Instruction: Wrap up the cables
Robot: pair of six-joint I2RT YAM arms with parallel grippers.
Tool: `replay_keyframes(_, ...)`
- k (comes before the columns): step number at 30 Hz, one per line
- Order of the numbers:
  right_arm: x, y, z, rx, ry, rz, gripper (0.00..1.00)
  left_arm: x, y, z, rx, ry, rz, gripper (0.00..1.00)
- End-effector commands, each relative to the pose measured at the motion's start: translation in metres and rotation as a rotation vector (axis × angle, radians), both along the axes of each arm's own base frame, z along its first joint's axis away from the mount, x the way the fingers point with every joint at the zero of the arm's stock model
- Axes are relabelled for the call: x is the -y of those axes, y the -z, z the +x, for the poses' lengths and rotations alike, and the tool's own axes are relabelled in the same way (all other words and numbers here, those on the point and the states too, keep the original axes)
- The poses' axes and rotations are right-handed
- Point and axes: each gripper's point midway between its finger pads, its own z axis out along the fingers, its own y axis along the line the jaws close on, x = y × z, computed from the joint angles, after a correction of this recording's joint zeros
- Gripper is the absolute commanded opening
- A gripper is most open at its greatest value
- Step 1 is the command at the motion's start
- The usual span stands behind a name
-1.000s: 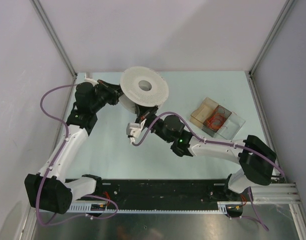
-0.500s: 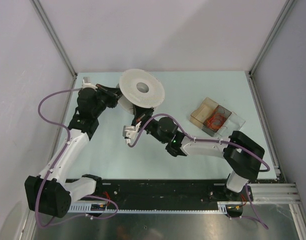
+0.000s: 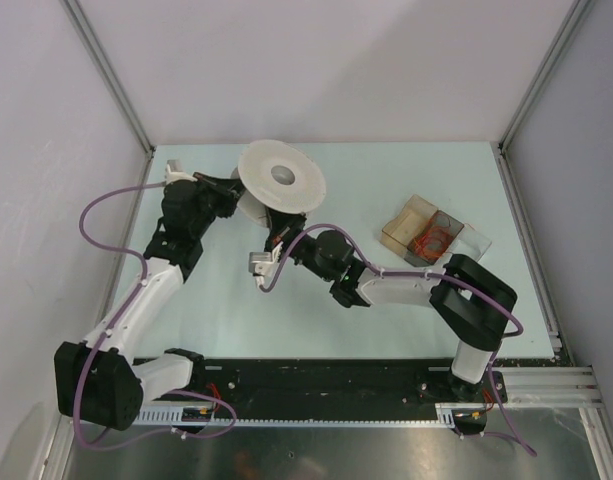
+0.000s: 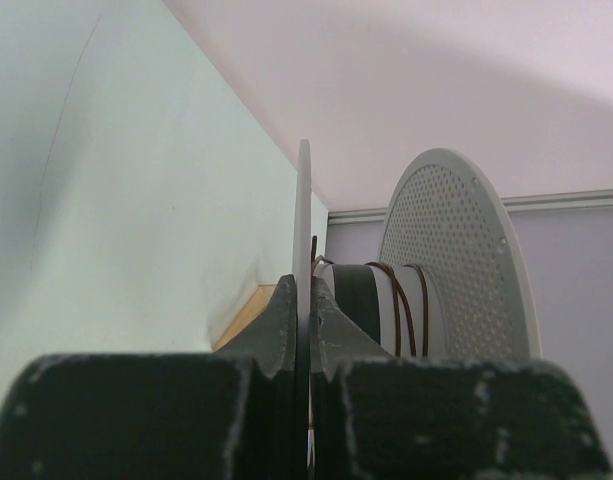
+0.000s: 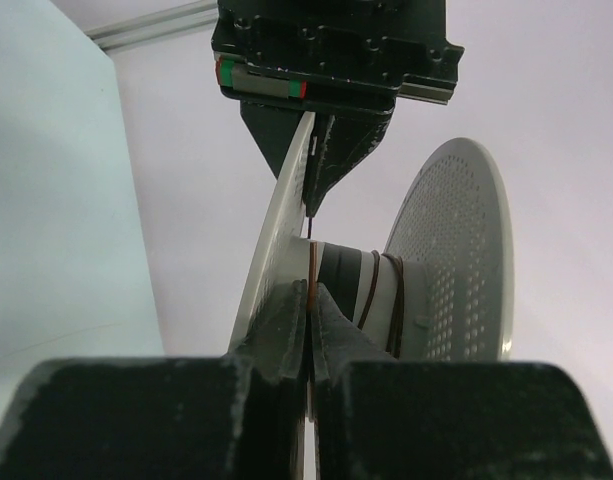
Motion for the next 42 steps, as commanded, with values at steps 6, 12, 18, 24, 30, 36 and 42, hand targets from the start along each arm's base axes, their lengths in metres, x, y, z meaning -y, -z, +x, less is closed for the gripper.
replay_keyframes(6, 0.002, -0.018, 0.024, 0.094, 0.037, 0.011, 0.0, 0.069, -0.009, -0.041, 0.002, 0.297, -0.103, 0.0)
replay_keyframes(12, 0.006, -0.01, 0.036, 0.108, 0.042, -0.011, 0.0, 0.073, 0.003, -0.034, -0.005, 0.314, -0.09, 0.0)
replay_keyframes(18, 0.019, 0.013, 0.065, 0.151, 0.06, -0.071, 0.0, 0.08, 0.018, -0.012, 0.009, 0.352, -0.053, 0.0)
replay_keyframes(24, 0.037, 0.044, 0.101, 0.155, 0.09, -0.129, 0.0, 0.089, 0.044, 0.021, 0.005, 0.379, -0.022, 0.0)
replay_keyframes(30, 0.053, 0.085, 0.145, 0.142, 0.107, -0.173, 0.0, 0.101, 0.081, 0.053, -0.048, 0.417, -0.039, 0.0)
replay_keyframes(36, 0.054, 0.123, 0.19, 0.136, 0.12, -0.213, 0.0, 0.115, 0.115, 0.09, -0.073, 0.444, -0.058, 0.0)
replay_keyframes(42, 0.054, 0.148, 0.243, 0.117, 0.191, -0.214, 0.0, 0.127, 0.139, 0.126, -0.071, 0.458, -0.074, 0.0)
